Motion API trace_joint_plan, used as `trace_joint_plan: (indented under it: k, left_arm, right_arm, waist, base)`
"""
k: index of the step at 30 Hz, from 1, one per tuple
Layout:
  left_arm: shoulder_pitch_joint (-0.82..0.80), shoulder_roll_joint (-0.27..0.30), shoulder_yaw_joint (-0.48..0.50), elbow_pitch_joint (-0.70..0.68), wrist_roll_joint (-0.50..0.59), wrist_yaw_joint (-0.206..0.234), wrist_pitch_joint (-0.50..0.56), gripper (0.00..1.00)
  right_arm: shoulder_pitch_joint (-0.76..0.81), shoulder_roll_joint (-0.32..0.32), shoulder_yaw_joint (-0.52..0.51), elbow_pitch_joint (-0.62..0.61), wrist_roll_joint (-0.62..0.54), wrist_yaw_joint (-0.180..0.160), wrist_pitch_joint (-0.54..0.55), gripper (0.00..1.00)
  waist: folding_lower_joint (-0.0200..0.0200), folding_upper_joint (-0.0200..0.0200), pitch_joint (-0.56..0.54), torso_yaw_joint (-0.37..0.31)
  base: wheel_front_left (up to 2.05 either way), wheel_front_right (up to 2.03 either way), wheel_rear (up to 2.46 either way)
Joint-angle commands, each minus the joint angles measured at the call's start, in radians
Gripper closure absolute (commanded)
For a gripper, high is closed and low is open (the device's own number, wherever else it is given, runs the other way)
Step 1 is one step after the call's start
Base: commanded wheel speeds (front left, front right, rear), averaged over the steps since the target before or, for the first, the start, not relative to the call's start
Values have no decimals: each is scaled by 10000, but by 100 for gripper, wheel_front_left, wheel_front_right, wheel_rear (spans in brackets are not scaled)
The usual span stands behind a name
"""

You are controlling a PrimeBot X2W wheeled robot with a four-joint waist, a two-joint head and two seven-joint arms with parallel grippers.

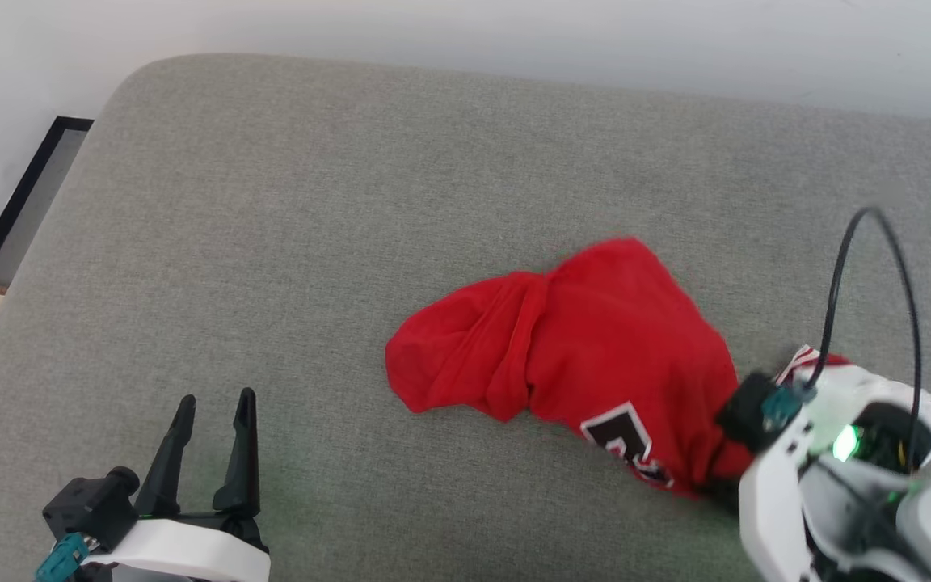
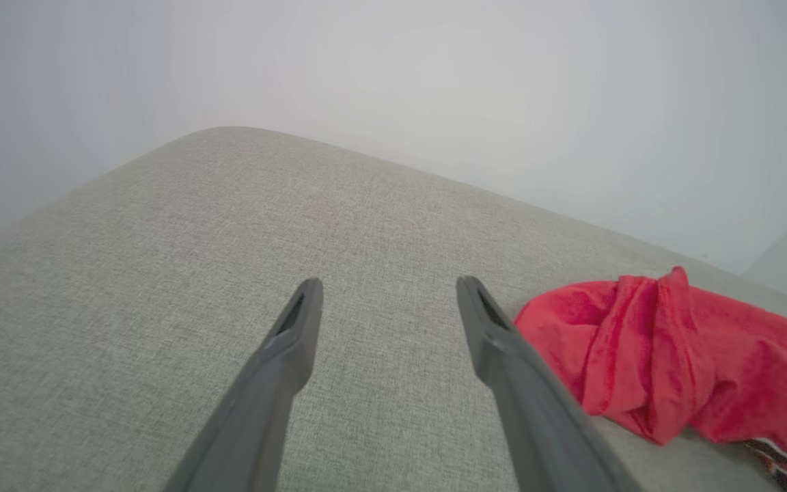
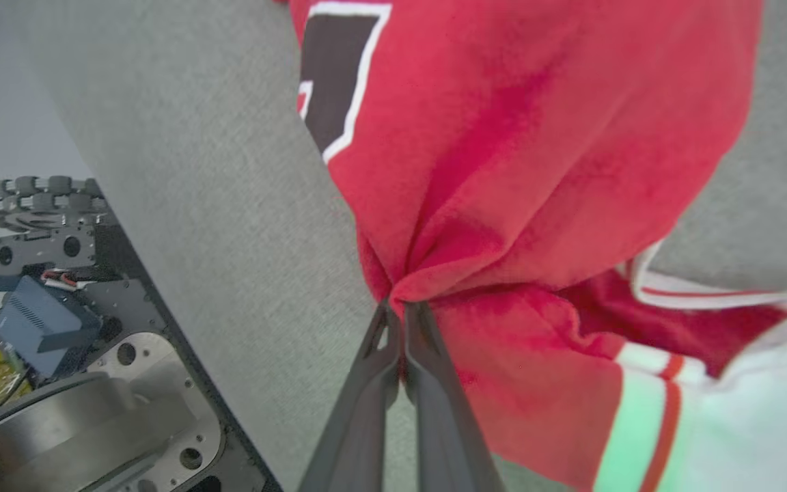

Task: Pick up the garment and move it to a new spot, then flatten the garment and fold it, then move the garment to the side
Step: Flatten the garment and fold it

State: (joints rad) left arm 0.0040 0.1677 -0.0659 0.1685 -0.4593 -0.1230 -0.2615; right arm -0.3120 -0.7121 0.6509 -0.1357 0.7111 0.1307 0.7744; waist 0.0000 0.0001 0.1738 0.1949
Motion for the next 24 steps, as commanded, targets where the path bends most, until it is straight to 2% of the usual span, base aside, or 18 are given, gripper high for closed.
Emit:
trace_joint_plan:
  k: [1, 4, 5, 6, 8, 9, 10, 11, 18, 24]
  left_arm:
    - [-20, 15, 50, -5, 127, -19, -50, 0]
    - [-37, -15, 80, 12, 120, -40, -50, 0]
    - [-51, -25, 85, 23, 123, -45, -50, 0]
    - [-69, -30, 102, 37, 130, -50, -50, 0]
    - [-99, -53, 106, 59, 137, -59, -50, 0]
    - [-105, -52, 109, 80, 145, -60, -50, 0]
    - [-107, -54, 116, 93, 143, -61, -50, 0]
    - [-95, -51, 153, 111, 125, -67, -50, 0]
    - [-9, -22, 208, 121, 96, -76, -50, 0]
    - [-7, 4, 185, 71, 79, -67, -50, 0]
  right_arm:
    - [191, -5, 34, -117, 95, 0, 73, 100]
    - [687, 16, 72, -220, 136, 0, 285, 100]
    - [819, 20, 77, -251, 93, 0, 318, 97]
    - [918, 74, 23, -252, 79, 0, 309, 87]
    - [1117, 127, -74, -185, -5, 0, 362, 75]
    - [1227, 189, -123, -198, 17, 0, 368, 57]
    - [1291, 279, -249, -226, 46, 0, 290, 3]
    - [1436, 430, -549, -288, 106, 0, 251, 0]
    - [1827, 728, -1802, -920, 80, 0, 106, 0]
    - [1595, 795, -3014, -1185, -621, 0, -157, 0]
  waist:
    - [0, -1, 12, -21]
    - [0, -1, 39, -86]
    - [0, -1, 43, -101]
    - [0, -1, 53, -123]
    - [0, -1, 49, -169]
    - [0, -1, 41, -190]
    - [0, -1, 33, -212]
    - [0, -1, 9, -271]
    - [0, -1, -85, -444]
    - [0, -1, -48, -488]
  base:
    - [0, 0, 0]
    - [0, 0, 0]
    - [0, 0, 0]
    - [0, 0, 0]
    - [0, 0, 0]
    - [0, 0, 0]
    - [0, 0, 0]
    - [0, 0, 0]
    - [0, 0, 0]
    - [0, 0, 0]
